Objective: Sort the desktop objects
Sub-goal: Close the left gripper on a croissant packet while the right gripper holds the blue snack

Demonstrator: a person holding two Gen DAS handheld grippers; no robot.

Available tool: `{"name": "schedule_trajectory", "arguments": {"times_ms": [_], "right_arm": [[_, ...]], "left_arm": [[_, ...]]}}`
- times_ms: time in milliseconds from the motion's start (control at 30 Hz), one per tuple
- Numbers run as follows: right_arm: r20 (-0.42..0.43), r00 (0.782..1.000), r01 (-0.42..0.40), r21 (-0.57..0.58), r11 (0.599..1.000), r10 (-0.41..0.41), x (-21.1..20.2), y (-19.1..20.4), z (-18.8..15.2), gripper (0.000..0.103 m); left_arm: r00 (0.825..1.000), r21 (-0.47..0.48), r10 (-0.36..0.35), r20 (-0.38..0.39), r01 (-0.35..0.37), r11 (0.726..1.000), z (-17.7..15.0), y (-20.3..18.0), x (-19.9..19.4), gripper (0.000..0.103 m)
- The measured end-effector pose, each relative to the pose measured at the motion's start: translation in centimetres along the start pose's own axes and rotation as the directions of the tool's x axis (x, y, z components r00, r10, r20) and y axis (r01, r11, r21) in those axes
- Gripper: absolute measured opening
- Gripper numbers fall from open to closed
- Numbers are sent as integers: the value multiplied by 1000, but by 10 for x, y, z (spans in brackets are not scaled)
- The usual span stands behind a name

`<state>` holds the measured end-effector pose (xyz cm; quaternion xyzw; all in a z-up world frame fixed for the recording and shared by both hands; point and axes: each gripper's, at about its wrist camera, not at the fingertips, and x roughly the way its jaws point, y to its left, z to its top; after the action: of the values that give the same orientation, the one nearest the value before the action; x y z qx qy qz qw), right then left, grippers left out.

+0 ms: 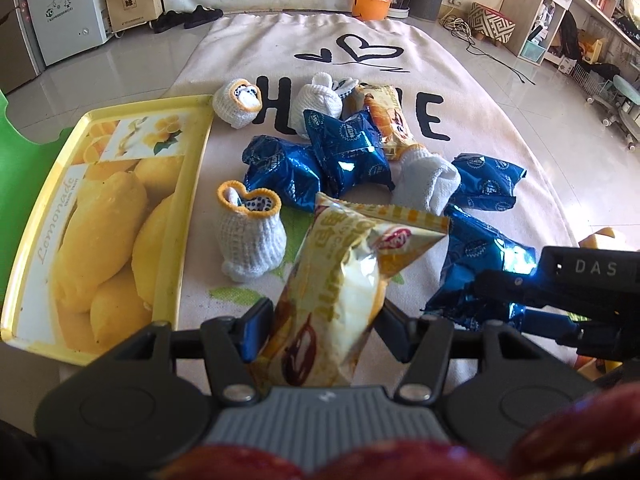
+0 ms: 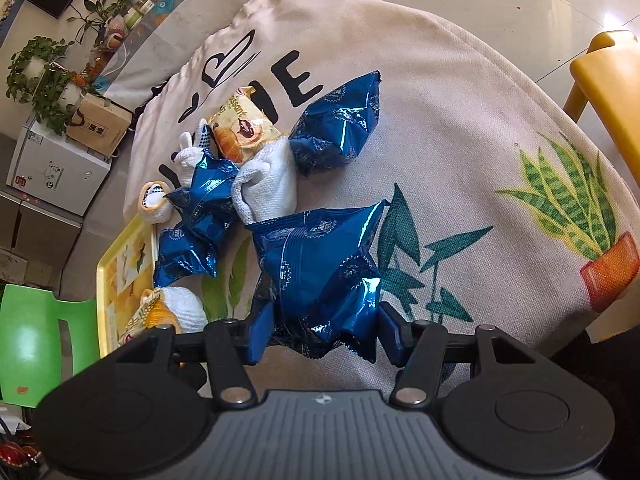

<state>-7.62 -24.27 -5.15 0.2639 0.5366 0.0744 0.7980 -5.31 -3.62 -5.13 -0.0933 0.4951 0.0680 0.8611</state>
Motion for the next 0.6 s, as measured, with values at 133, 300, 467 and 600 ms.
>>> {"name": "schedule_trajectory", "arguments": {"times_ms": [133,300,467,600], "right_arm": [[19,1000,-13,-29,1000,13,-6,10,-3,56],[18,1000,-15,-64,998,16,-6,24,-6,56],[12,1000,29,-48,998,-28,5,22,-10,56],[-2,999,48,-48,998,-48,12,19,-12,55]], "left_arm": [[1000,-9,-14,23,14,1000,4,5,-8,53],[999,-13,-35,30,35,999,8,8,-8,53],[999,-27,-39,21,39,999,4,15,0,53],[998,-40,-57,11,58,998,0,20,5,53]]}}
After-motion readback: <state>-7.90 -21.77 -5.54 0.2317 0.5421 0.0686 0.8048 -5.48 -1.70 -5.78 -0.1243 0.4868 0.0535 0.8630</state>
